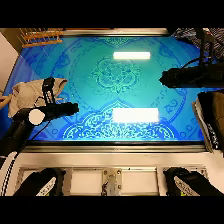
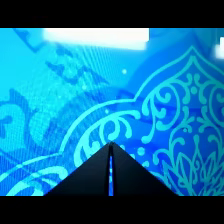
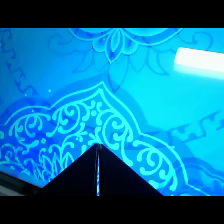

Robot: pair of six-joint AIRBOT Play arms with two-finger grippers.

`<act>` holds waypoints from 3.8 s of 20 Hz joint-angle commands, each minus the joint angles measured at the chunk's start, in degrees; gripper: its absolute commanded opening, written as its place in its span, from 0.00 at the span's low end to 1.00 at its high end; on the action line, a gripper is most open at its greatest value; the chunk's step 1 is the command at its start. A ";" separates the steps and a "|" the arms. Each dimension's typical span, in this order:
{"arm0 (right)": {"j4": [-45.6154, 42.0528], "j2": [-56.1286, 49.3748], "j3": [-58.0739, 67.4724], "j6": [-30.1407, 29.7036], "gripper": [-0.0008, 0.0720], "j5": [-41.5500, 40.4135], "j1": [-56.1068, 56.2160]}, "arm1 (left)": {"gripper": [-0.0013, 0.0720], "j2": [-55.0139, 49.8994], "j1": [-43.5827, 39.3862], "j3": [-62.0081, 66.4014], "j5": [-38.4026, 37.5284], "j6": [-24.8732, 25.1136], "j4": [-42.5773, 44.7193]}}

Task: Fold the clothes and pants, and hang the long-sleeved shirts on hangers.

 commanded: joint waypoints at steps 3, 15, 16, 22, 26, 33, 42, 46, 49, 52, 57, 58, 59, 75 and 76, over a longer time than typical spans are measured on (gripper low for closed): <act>0.02 -0.02 -0.02 0.02 0.05 0.02 0.04 | 0.03 0.00 0.04 -0.02 0.02 0.00 0.02; 0.02 -0.02 -0.02 0.02 0.05 0.00 0.04 | 0.03 0.00 0.02 -0.02 0.94 0.02 0.00; 0.02 -0.02 -0.02 0.00 0.05 0.02 0.04 | 0.02 0.04 0.07 0.00 0.90 0.24 0.66; 0.02 -0.02 -0.02 0.02 0.05 0.00 0.04 | 0.03 0.00 3.54 4.17 1.33 1.95 21.11; 0.02 -0.02 -0.02 0.02 0.05 0.00 0.04 | 0.07 -0.02 19.69 7.37 2.03 1.92 22.71; 0.02 -0.02 -0.02 0.02 0.05 -0.02 0.04 | 0.38 -9.11 45.55 7.50 7.78 1.53 4.17; 0.02 -0.02 -0.02 0.00 0.05 0.00 0.04 | 1.00 -29.53 47.06 8.39 13.33 1.09 1.36; 0.02 -0.02 -0.02 0.02 0.05 -0.02 0.04 | 1.00 -35.10 45.83 13.88 10.21 1.11 1.33; 0.02 -0.02 -0.02 0.02 0.05 -0.02 0.04 | 0.92 -36.79 43.71 16.41 8.83 1.07 1.33; 0.02 -0.02 -0.02 0.00 0.05 -0.02 0.04 | 0.19 -36.74 41.64 16.41 8.70 0.94 1.31; 0.02 -0.02 -0.02 0.02 0.05 -0.02 0.04 | 0.02 -26.56 34.32 17.51 10.73 2.32 -3.61; -0.04 -0.02 -0.02 -0.11 0.05 -0.04 0.04 | 0.02 -23.19 31.08 19.04 9.86 2.82 -3.58; -0.76 -0.02 -0.02 -2.86 0.05 -0.44 0.02 | 0.02 -20.15 27.76 20.59 8.28 2.86 -3.58; -15.06 -1.53 -0.02 -5.77 0.04 -4.87 -4.11 | 0.84 -33.99 -29.16 34.95 13.90 -9.18 -4.55; -15.06 -1.55 -0.02 -5.77 0.04 -4.61 -5.25 | 0.88 -34.64 -26.93 37.09 8.96 -10.54 -4.50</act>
